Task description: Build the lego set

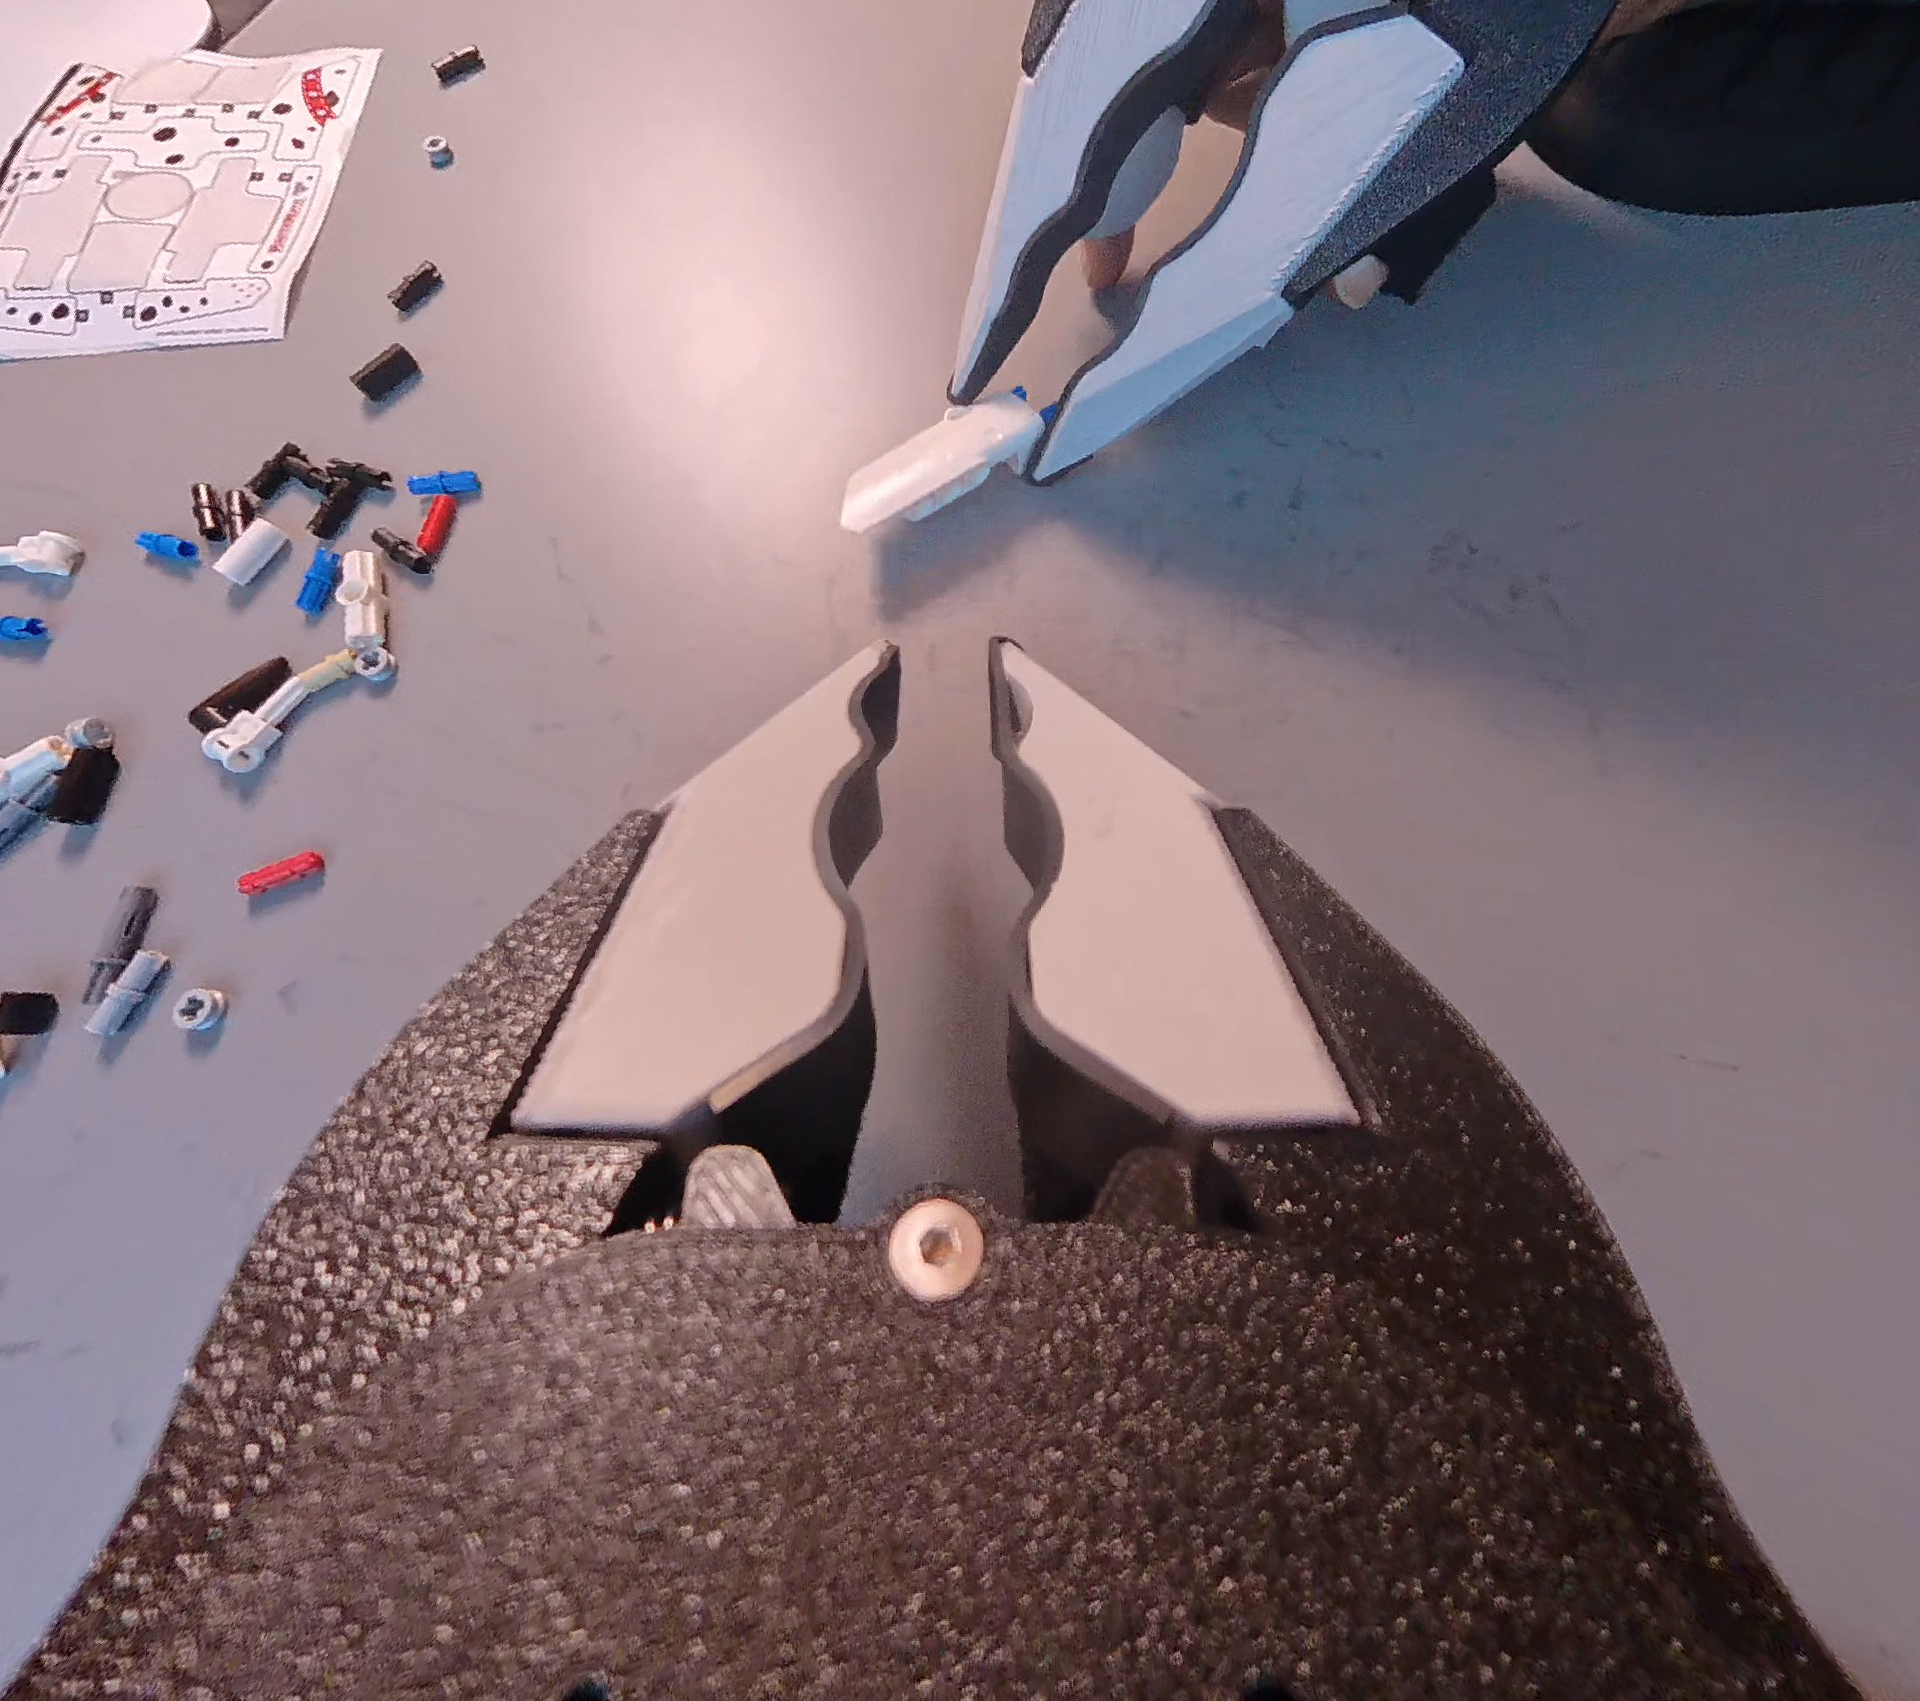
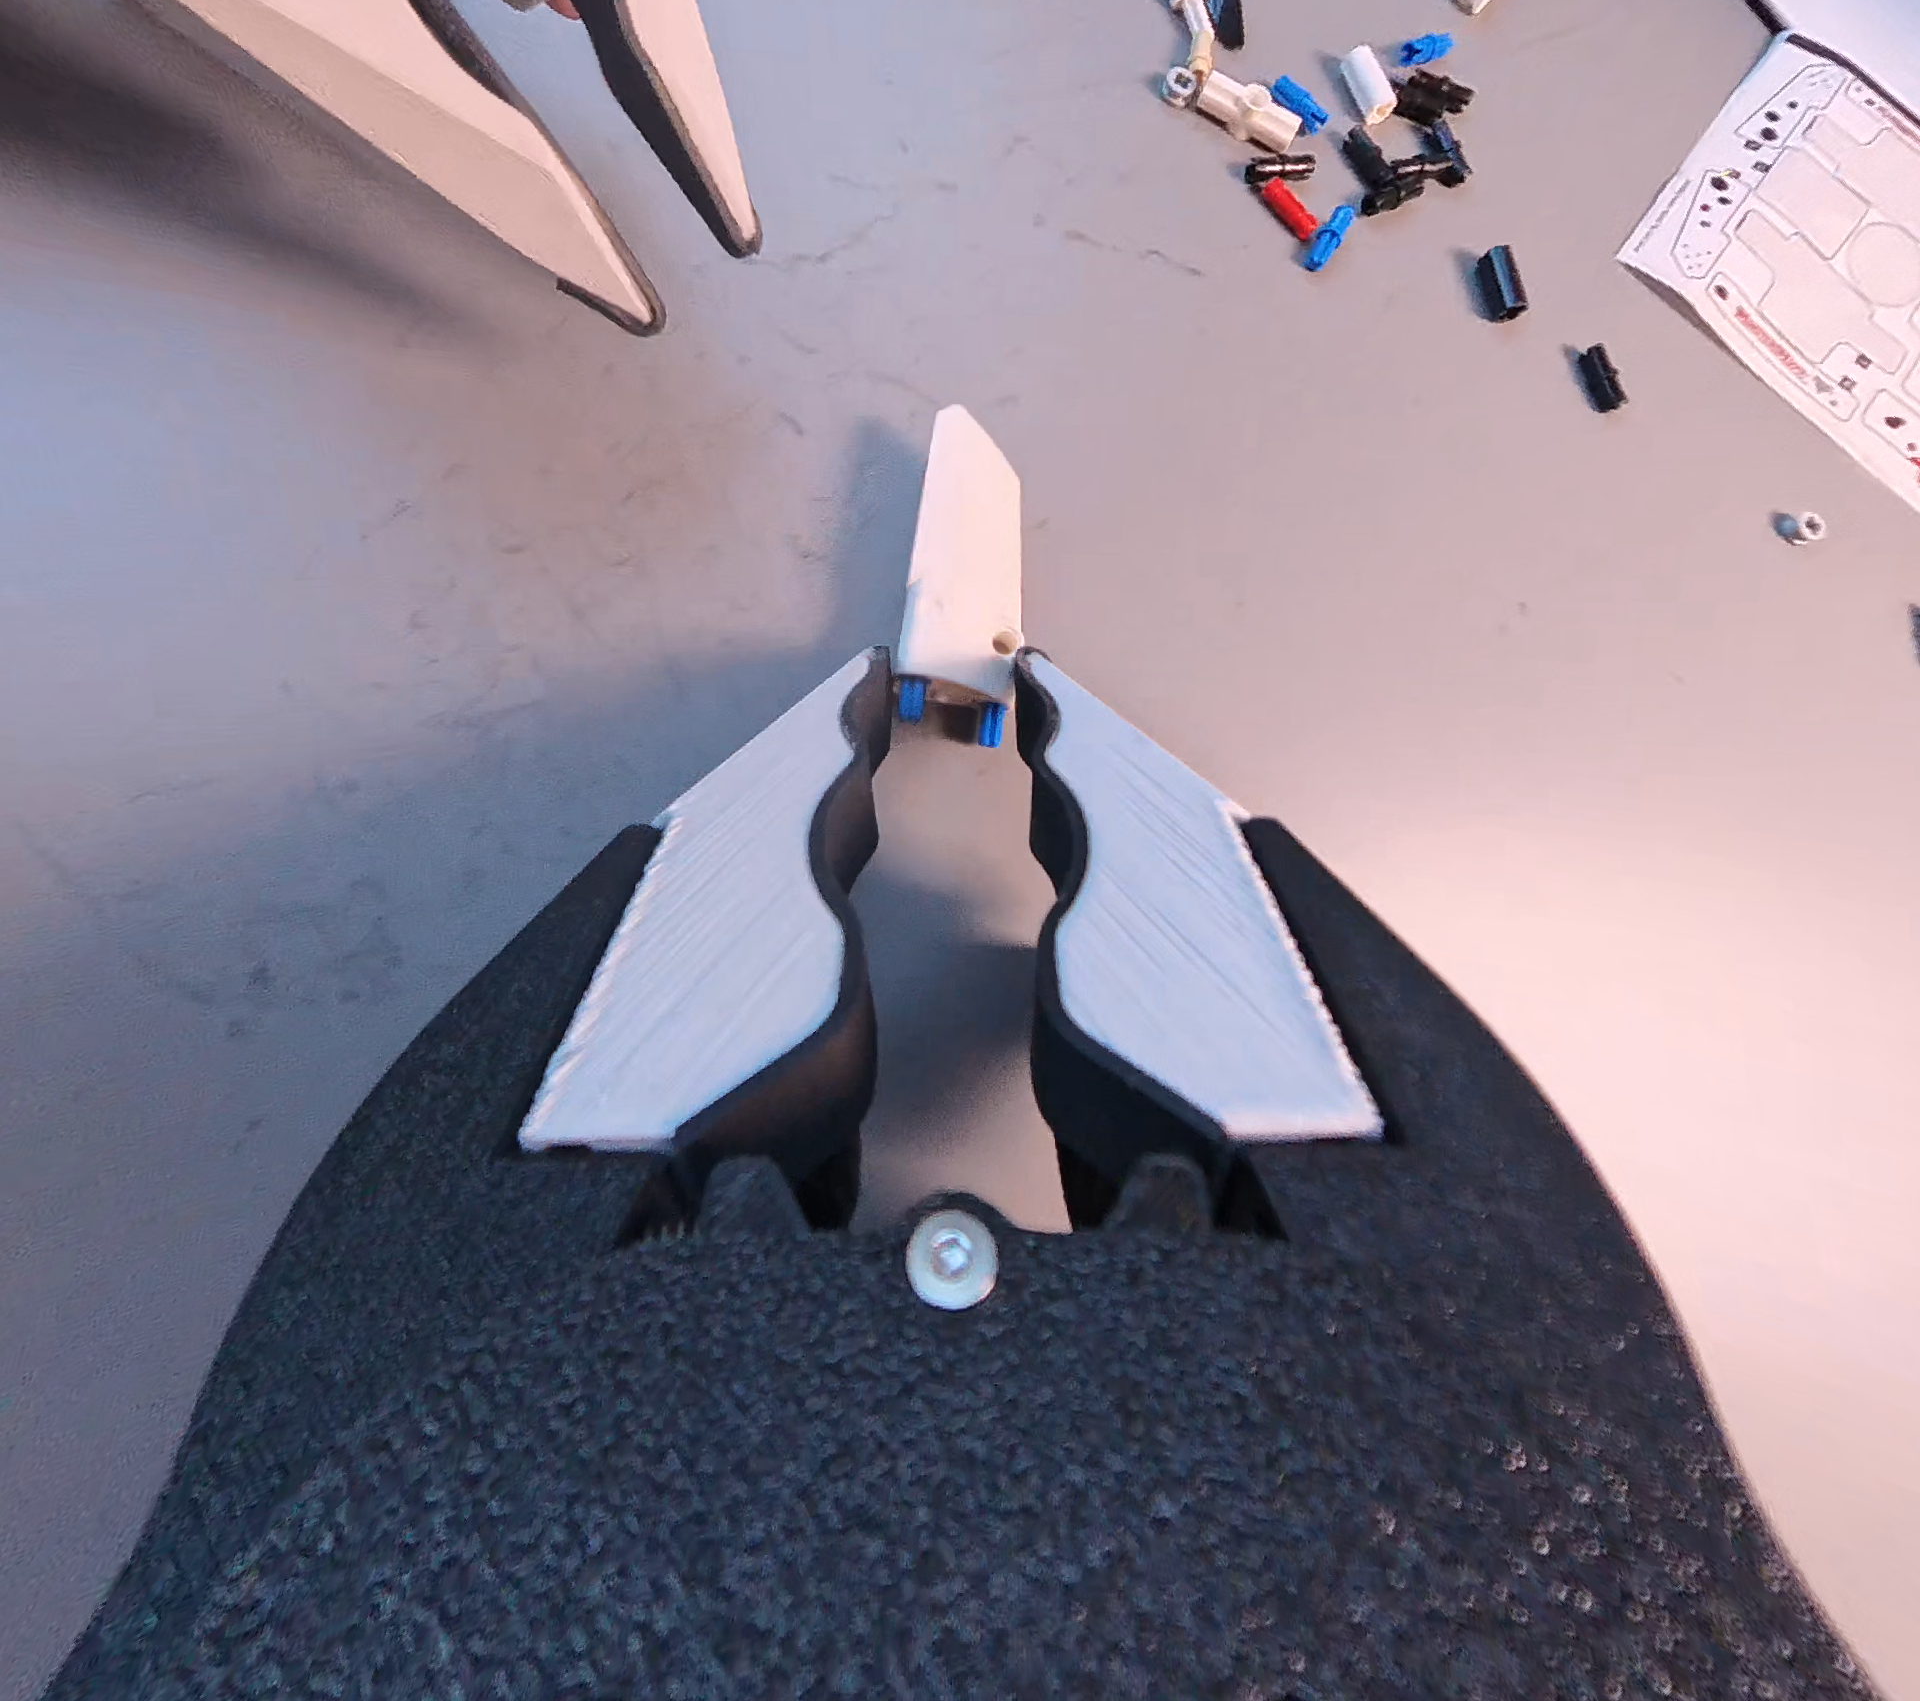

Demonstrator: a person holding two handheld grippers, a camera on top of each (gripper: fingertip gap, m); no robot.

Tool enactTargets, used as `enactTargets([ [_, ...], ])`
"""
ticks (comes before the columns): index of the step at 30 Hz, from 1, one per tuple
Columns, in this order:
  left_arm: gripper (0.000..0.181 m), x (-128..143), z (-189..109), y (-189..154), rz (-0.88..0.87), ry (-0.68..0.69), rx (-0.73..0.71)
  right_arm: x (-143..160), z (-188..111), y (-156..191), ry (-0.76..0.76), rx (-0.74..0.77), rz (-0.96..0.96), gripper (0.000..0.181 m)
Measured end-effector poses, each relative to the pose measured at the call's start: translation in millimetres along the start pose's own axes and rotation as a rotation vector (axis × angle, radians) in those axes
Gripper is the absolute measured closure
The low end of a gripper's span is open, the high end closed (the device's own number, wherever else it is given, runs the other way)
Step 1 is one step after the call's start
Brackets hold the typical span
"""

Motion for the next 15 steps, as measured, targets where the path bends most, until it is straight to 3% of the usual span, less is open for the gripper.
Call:
enactTargets([
  [7,0.159,0.6,1.1,2.1,-0.027,-0.008,0.001,-6.0,-5.6,8.9,-0.093,-0.108,0.017,0.148],
  [15,0.150,1.7,1.7,5.3,-0.048,0.005,0.004,1.3,-5.8,1.3,-0.079,-0.090,0.003,0.147],
])
Point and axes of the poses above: each gripper's, where its closed fingertips meet, z out along the fingers, x out of its underside, y = z × x across the jaws, the point moved 7 cm from there along -z, back along the fingers, and after that the axes turned 4 degrees about -z, right-handed, at the moved point
